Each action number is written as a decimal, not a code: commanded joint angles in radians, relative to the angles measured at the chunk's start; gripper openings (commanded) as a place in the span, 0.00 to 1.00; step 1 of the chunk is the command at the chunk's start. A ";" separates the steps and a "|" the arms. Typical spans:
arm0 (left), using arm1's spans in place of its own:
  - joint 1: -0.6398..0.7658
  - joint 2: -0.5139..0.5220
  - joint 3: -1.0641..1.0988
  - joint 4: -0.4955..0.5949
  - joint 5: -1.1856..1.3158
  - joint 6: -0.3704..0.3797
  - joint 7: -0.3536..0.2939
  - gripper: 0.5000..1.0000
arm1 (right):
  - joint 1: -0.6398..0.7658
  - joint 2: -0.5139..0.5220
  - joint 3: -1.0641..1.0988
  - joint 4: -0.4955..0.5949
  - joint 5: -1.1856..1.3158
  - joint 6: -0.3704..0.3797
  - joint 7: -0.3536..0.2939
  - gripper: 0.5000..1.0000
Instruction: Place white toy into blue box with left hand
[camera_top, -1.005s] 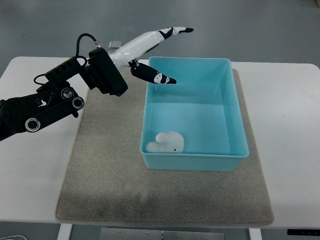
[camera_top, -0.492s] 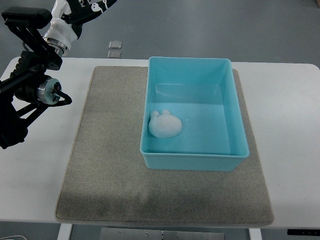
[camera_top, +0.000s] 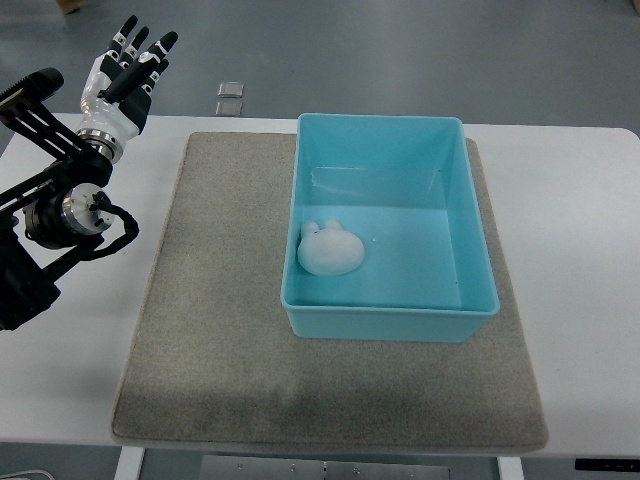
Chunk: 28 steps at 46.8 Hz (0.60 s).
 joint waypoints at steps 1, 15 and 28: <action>0.021 0.000 -0.024 0.001 -0.076 -0.022 0.001 0.99 | 0.000 0.000 0.000 0.000 0.000 0.000 0.001 0.87; 0.069 0.001 -0.096 0.002 -0.122 -0.086 0.005 0.99 | 0.000 0.000 0.000 0.000 0.000 0.000 0.000 0.87; 0.107 0.006 -0.095 0.002 -0.109 -0.121 0.003 0.99 | 0.000 0.000 0.000 0.000 0.000 0.000 0.000 0.87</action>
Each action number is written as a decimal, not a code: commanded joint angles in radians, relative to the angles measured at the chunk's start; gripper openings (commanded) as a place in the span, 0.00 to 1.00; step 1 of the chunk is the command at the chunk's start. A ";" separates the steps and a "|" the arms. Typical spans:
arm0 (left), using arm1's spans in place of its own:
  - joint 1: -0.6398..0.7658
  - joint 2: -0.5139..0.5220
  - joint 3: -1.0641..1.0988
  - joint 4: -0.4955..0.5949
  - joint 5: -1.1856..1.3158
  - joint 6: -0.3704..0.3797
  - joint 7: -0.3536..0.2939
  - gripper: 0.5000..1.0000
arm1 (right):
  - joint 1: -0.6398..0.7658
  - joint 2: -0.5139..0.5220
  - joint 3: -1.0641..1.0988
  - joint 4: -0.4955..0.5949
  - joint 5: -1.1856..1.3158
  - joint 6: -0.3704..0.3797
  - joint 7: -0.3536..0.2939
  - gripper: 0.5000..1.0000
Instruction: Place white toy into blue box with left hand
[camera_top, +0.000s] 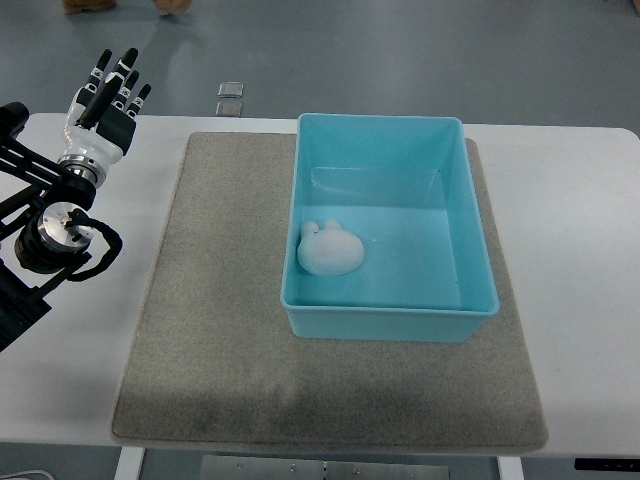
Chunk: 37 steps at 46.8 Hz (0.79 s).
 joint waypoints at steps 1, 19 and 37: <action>0.009 0.002 0.001 0.000 0.000 -0.008 0.001 0.99 | 0.000 0.000 0.000 0.000 0.000 0.000 0.001 0.87; 0.032 0.016 0.006 -0.002 0.000 -0.031 -0.001 0.99 | 0.000 0.000 0.000 0.000 0.000 0.000 0.001 0.87; 0.031 0.014 0.001 -0.006 0.000 -0.031 -0.001 0.99 | 0.000 0.000 0.002 0.000 0.000 0.000 0.000 0.87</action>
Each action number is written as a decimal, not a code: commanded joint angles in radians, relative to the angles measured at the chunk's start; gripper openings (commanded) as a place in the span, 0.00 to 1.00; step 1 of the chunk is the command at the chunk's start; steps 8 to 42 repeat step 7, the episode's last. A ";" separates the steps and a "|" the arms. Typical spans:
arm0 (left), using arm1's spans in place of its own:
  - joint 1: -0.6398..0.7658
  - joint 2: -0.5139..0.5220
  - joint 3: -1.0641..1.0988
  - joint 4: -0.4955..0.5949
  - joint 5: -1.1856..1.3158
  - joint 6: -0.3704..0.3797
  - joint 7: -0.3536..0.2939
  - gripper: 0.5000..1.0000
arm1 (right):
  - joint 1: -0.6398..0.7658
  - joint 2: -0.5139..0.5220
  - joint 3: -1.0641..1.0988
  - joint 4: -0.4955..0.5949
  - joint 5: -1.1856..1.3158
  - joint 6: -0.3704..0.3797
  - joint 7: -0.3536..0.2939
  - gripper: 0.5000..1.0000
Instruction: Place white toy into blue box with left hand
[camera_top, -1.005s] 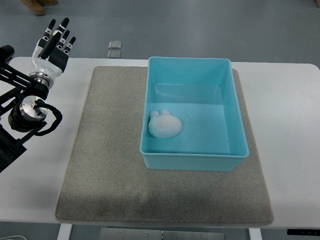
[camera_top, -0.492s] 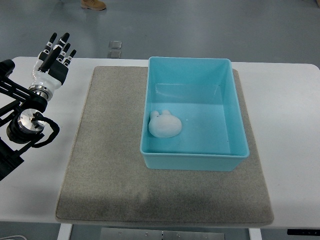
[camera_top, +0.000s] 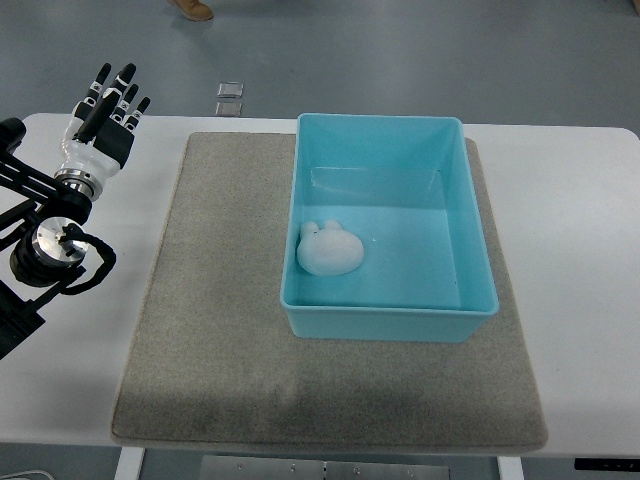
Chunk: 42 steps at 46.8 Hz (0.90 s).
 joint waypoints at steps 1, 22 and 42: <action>-0.002 0.001 -0.002 0.001 0.000 -0.001 0.000 0.99 | 0.000 0.000 0.000 0.000 -0.002 -0.001 -0.001 0.87; -0.002 0.000 -0.002 0.001 0.000 0.000 0.000 0.99 | 0.000 0.000 -0.001 0.000 -0.002 -0.001 0.001 0.87; -0.002 0.000 -0.002 0.001 0.000 0.000 0.000 0.99 | 0.000 0.000 -0.001 0.000 -0.002 -0.001 0.001 0.87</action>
